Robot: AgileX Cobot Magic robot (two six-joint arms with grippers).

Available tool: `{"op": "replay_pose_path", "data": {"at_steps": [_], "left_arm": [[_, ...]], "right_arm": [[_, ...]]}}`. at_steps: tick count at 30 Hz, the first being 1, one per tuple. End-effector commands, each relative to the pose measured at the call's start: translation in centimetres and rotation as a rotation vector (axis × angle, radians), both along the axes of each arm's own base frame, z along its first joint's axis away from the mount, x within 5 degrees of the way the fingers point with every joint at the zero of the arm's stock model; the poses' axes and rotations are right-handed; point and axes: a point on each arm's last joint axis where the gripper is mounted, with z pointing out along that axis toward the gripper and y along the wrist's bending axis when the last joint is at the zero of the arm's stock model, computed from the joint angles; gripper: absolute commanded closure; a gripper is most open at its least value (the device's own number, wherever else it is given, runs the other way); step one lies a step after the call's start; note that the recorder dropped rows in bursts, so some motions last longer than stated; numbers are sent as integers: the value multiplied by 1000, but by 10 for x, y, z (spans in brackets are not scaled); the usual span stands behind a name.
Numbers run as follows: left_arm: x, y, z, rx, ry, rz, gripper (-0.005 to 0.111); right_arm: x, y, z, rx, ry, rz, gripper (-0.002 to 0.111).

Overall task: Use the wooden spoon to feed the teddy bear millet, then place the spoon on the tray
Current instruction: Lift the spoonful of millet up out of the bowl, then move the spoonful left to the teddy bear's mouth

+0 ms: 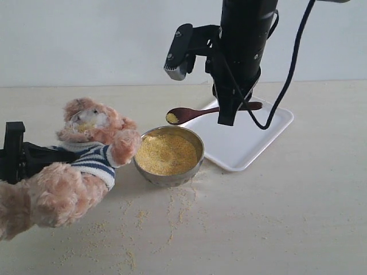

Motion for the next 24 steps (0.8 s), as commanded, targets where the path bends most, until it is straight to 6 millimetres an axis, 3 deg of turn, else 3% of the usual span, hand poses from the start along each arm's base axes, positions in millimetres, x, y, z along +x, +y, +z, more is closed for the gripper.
{"op": "replay_pose_path", "data": {"at_steps": [1,9,16,24], "left_arm": [[2,-1,3,-26,-27,-6,102],[1,-1,3,-24,-23,-4,102],[-3,-1,-1,-28,19,11,102],[-3,-1,-1,-31,16,8,102]], "right_arm": [[-1,-3,11,26,-29,4,109],[3,5,19,98,-67,8,109],[4,27,51,324,-55,38,109],[-14,70,36,329,-61,160,109]]}}
